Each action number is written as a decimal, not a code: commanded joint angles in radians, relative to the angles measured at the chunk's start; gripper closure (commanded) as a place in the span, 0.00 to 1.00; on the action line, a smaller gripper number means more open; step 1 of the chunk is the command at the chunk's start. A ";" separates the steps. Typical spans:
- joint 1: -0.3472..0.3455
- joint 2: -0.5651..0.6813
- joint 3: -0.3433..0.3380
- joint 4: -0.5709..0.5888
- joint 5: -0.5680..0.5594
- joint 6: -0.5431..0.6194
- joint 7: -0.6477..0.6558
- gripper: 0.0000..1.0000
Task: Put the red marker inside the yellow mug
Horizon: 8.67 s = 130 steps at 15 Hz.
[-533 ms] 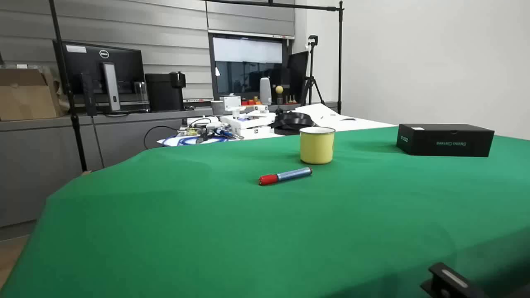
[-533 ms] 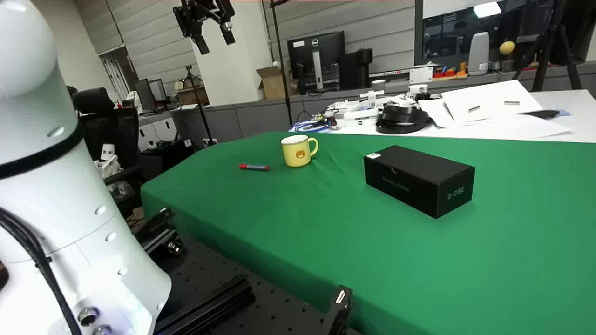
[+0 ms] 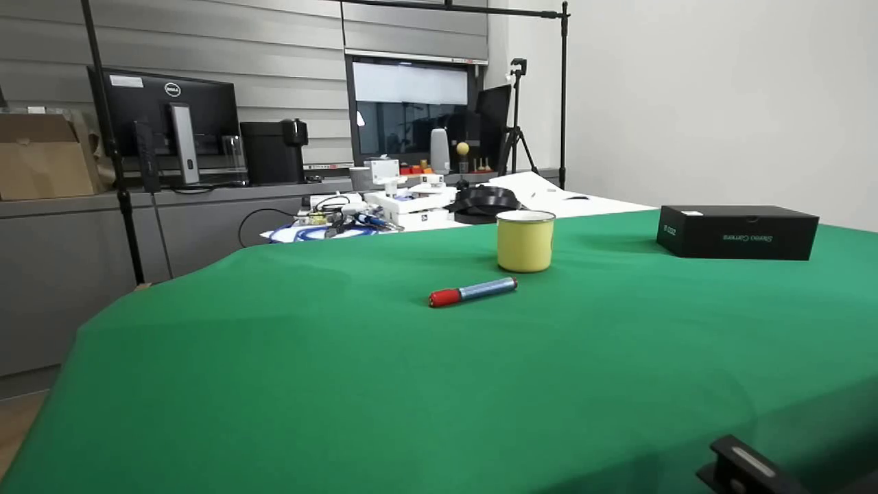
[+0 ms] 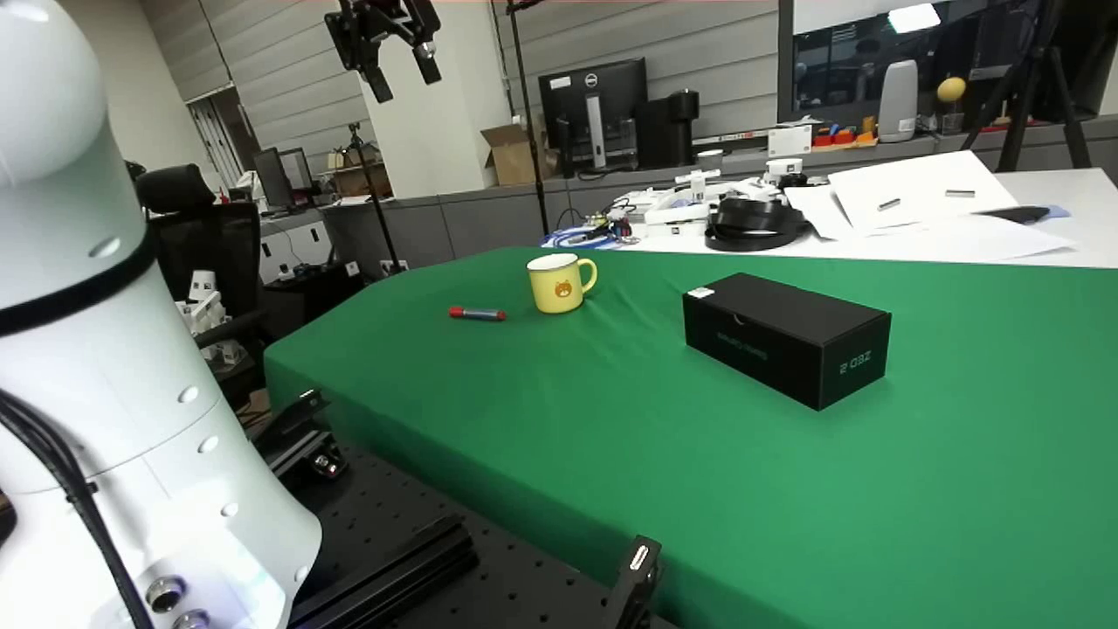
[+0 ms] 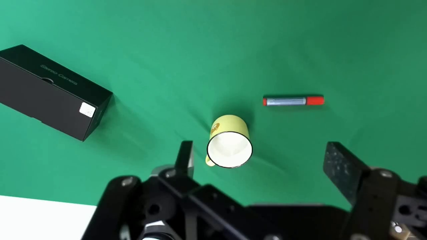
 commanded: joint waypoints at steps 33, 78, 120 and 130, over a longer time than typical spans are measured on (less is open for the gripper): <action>0.175 0.553 -0.078 0.091 0.004 0.321 -1.042 0.00; 0.025 1.179 0.058 0.325 -0.289 0.630 -1.219 0.00; 0.193 1.036 -0.033 0.529 -1.175 -0.003 -0.763 0.95; 0.143 1.064 -0.034 0.520 -1.191 -0.033 -0.753 0.95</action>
